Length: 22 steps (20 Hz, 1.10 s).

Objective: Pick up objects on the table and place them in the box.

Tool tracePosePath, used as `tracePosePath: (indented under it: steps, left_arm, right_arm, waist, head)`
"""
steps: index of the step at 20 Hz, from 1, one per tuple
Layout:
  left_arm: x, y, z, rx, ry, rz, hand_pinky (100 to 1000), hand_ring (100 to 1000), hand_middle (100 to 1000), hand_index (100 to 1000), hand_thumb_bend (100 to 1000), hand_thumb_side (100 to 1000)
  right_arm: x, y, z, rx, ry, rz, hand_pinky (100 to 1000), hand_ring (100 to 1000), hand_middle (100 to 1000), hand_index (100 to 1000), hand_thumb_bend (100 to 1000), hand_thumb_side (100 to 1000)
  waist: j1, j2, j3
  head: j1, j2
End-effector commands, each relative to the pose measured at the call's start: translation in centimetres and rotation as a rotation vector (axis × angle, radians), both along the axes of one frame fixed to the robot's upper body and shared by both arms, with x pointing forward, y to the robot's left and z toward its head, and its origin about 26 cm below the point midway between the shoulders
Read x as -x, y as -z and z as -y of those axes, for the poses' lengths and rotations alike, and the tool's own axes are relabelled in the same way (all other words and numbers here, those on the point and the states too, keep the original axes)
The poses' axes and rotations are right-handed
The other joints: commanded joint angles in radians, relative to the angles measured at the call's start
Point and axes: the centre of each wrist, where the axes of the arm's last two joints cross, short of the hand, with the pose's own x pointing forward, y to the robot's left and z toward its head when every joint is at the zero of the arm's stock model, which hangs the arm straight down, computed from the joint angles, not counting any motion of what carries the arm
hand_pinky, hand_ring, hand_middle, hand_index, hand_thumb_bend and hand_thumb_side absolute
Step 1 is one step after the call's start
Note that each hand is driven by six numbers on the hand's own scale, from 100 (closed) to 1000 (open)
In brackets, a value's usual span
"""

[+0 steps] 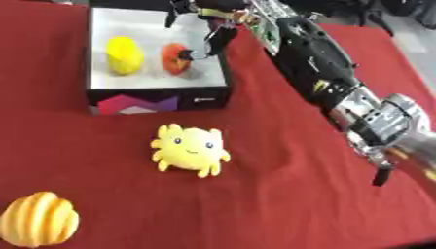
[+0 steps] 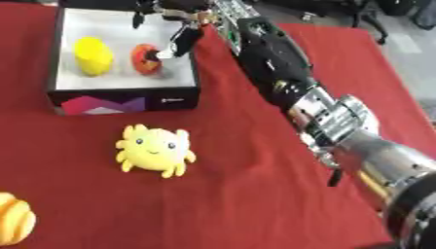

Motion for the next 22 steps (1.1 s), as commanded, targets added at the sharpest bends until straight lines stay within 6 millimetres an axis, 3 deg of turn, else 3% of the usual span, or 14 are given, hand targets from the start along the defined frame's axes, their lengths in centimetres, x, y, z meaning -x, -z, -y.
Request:
tracePosePath:
  steps: [1,7,8,12,17,22]
  left_arm:
    - [0.4,-0.7,-0.1,-0.030,-0.002,0.018,844,860,766,817,100,613]
    - [0.4,-0.7,-0.1,-0.031,-0.002,0.017,844,860,766,817,100,613]
    - [0.4,-0.5,-0.1,-0.030,-0.005,0.011,844,861,766,818,100,613]
    - [0.5,-0.2,-0.4,-0.024,-0.017,0.000,844,861,767,819,100,613]
    - [0.6,0.1,-0.7,-0.010,-0.037,-0.012,844,862,767,821,100,616]
    - [0.7,0.5,-0.8,-0.010,-0.056,-0.031,845,863,768,820,100,616]
  right_arm:
    - [0.3,-1.8,0.7,0.013,0.024,0.061,844,819,698,863,448,605]
    - [0.3,-1.8,0.8,0.019,0.027,0.072,844,819,698,863,448,605]
    - [0.3,-2.0,0.8,0.006,0.022,0.081,826,813,674,877,449,399]
    - [0.5,-2.4,2.4,-0.091,-0.003,0.112,814,808,667,885,438,266]
    - [1.3,-2.9,4.1,-0.210,-0.026,0.175,805,815,677,890,287,100]
    - [2.2,-3.4,5.1,-0.327,-0.064,0.254,792,817,682,885,100,100]
  waist:
    - [0.002,-0.007,-0.002]
    - [0.003,-0.007,-0.003]
    - [0.006,-0.012,-0.008]
    - [0.011,-0.022,-0.020]
    - [0.013,-0.032,-0.036]
    - [0.018,-0.038,-0.053]
  head:
    - [-0.006,0.010]
    - [-0.007,0.012]
    - [-0.005,0.018]
    - [-0.003,0.030]
    - [0.004,0.037]
    - [0.012,0.036]
